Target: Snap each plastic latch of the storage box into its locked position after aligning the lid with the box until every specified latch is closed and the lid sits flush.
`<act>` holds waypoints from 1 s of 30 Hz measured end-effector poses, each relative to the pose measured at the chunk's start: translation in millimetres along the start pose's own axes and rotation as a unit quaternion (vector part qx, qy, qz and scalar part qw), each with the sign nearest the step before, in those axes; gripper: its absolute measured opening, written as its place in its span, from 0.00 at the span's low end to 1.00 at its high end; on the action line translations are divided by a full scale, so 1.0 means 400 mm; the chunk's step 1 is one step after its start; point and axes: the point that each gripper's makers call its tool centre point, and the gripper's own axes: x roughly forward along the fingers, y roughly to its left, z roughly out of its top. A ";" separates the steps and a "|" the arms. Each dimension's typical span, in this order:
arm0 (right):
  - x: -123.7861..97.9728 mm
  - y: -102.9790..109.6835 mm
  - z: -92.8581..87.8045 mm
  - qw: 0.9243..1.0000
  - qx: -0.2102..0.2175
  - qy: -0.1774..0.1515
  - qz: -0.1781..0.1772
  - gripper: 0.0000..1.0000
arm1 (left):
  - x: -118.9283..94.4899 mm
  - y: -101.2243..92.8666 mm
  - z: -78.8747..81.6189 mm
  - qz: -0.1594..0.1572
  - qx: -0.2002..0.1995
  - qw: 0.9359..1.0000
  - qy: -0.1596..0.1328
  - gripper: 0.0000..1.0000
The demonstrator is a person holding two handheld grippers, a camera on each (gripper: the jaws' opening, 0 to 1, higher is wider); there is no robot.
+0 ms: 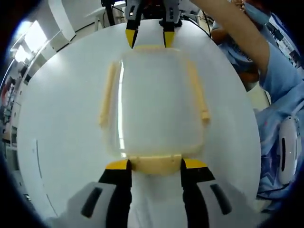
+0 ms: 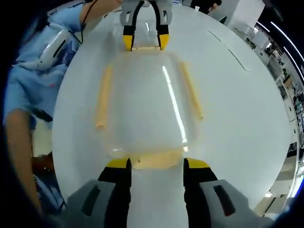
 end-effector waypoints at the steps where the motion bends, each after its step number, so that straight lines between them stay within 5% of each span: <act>1: 0.000 -0.009 0.003 1.000 0.000 -0.001 -0.010 0.40 | 0.001 0.000 0.001 0.000 0.001 1.000 0.003 0.41; 24: 0.000 -0.003 0.001 0.999 -0.022 0.039 0.017 0.40 | 0.002 0.001 -0.006 0.001 -0.006 1.000 0.014 0.42; 30: -0.002 0.002 0.003 0.999 -0.024 0.024 0.017 0.40 | 0.001 0.000 -0.007 0.000 -0.005 1.000 0.012 0.42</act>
